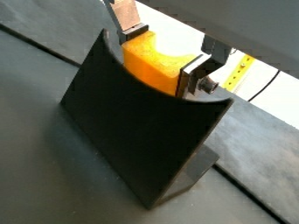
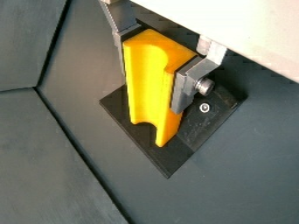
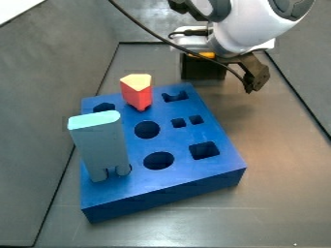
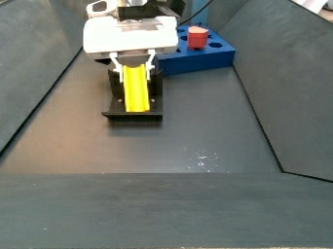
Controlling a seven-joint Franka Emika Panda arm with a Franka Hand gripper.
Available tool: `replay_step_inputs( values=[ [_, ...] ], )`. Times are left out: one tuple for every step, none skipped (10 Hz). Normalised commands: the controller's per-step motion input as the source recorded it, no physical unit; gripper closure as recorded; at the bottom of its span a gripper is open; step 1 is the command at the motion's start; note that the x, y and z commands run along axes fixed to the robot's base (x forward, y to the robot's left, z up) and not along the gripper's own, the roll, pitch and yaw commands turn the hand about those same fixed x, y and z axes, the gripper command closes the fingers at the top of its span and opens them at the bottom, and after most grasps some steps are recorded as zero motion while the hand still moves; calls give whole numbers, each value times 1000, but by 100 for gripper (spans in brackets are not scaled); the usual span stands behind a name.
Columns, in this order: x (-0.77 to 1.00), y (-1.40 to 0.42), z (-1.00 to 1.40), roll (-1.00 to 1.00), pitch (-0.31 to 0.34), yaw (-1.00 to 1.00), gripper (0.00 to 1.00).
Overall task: Pick up the arch object. Move up. Place the arch object on the fixture. Regrasp the arch object. Move to above the board. Insert the arch object.
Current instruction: Move to above the board.
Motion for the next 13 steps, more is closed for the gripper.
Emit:
replay_step_inputs(
  values=[
    [-34, 95, 1000, 31, 233, 113, 100],
    [-34, 83, 1000, -16, 191, 144, 100],
    [-33, 80, 1000, -27, 163, 162, 100],
    [-31, 73, 1000, -44, 93, 185, 100],
    [-30, 69, 1000, -45, 66, 188, 100],
    [-28, 63, 1000, -42, 14, 170, 100],
    [-29, 59, 1000, -37, -13, 148, 100],
    [-31, 53, 1000, -33, -43, 108, 100],
    [-33, 49, 1000, -33, -54, 88, 100],
    [-40, 42, 1000, -33, -63, 47, 100],
    [-46, 37, 1000, -39, -64, 18, 100],
    [-57, 32, 1000, -45, -54, -6, 100],
    [-57, 23, 919, -52, -44, -24, 100]
  ],
)
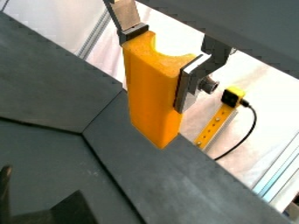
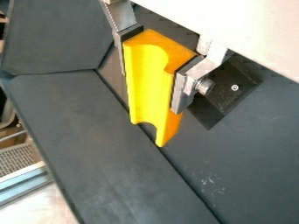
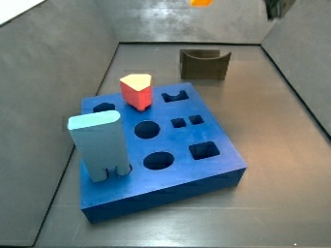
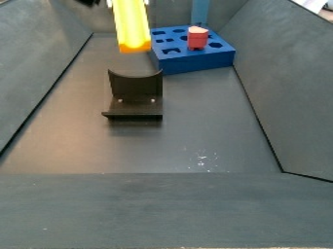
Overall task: Pick up the arch object. Move up. Place the arch object on the fixture. Regrasp the arch object. Move to above the board. Insert the arch object.
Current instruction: Move to above the board.
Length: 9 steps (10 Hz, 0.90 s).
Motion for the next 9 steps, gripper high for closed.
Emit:
replay_step_inputs(
  values=[
    [-50, 13, 694, -59, -19, -44, 100],
    [-42, 5, 521, -60, 7, -51, 100],
    [-38, 1, 406, -60, 25, -53, 100],
    [-498, -1000, 327, -1000, -116, -151, 100],
    [-500, -1000, 299, -1000, -122, -150, 100],
    [-529, -1000, 313, -1000, -130, -158, 100],
    [-539, -1000, 308, -1000, -130, -166, 100],
    [-542, -1000, 310, -1000, -123, -175, 100],
    [-549, -1000, 311, -1000, -112, -188, 100]
  ],
)
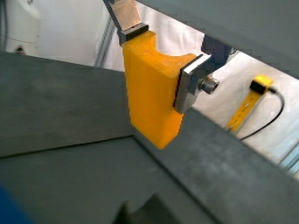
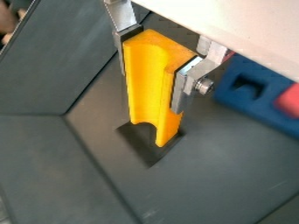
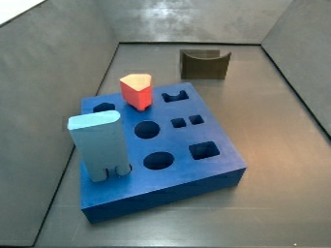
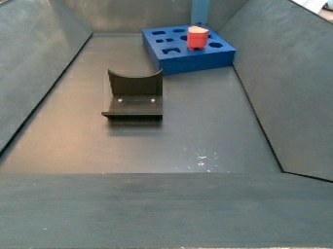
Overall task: Pick up the arch object. Move up. Place the arch object on the fixture. Regrasp the arch object. Move to above the board. Insert the arch object.
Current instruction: Move to above the board.
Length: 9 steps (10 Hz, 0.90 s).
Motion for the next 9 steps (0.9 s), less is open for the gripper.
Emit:
replay_step_inputs(
  values=[
    [-561, -1000, 312, -1000, -102, -195, 100],
    [-578, -1000, 316, -1000, -95, -200, 100],
    [-596, -1000, 315, -1000, -89, -203, 100],
    [-600, -948, 302, -1000, -79, -205, 100],
    [-441, -659, 213, -1000, -75, -203, 100],
    [-334, -462, 149, -1000, -75, -200, 100],
    [-146, -158, 48, -768, -40, -133, 100],
    [-105, -109, 44, -632, -32, -106, 100],
    [-67, -52, 18, -385, -23, -51, 100]
  ],
)
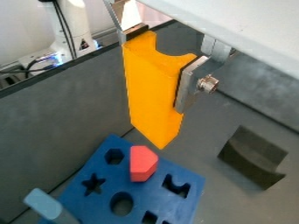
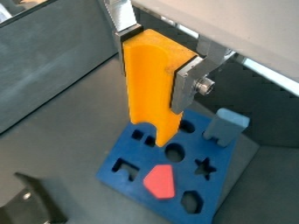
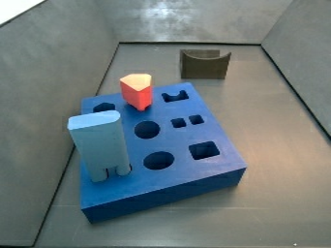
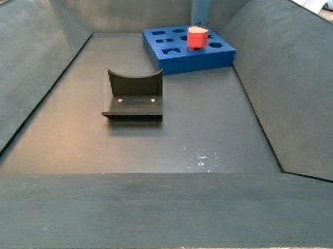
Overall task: Pick up the arch object. Move up. Place the arch object on the fixture. Regrasp the arch object. Move to above the board. Insert the arch object.
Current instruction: Move to above the board, then insert the arch object.
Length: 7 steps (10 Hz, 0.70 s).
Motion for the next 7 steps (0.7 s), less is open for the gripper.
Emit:
replay_step_inputs(
  values=[
    [-52, -26, 9, -262, -21, -35, 100],
    [0, 0, -83, 0, 0, 0, 100],
    [0, 0, 0, -24, 0, 0, 100],
    [0, 0, 0, -6, 0, 0, 100],
    [0, 46, -180, -121, -81, 366, 100],
    [254, 89, -317, -190, -20, 631, 100],
    [257, 40, -360, -174, -53, 691, 100]
  ],
)
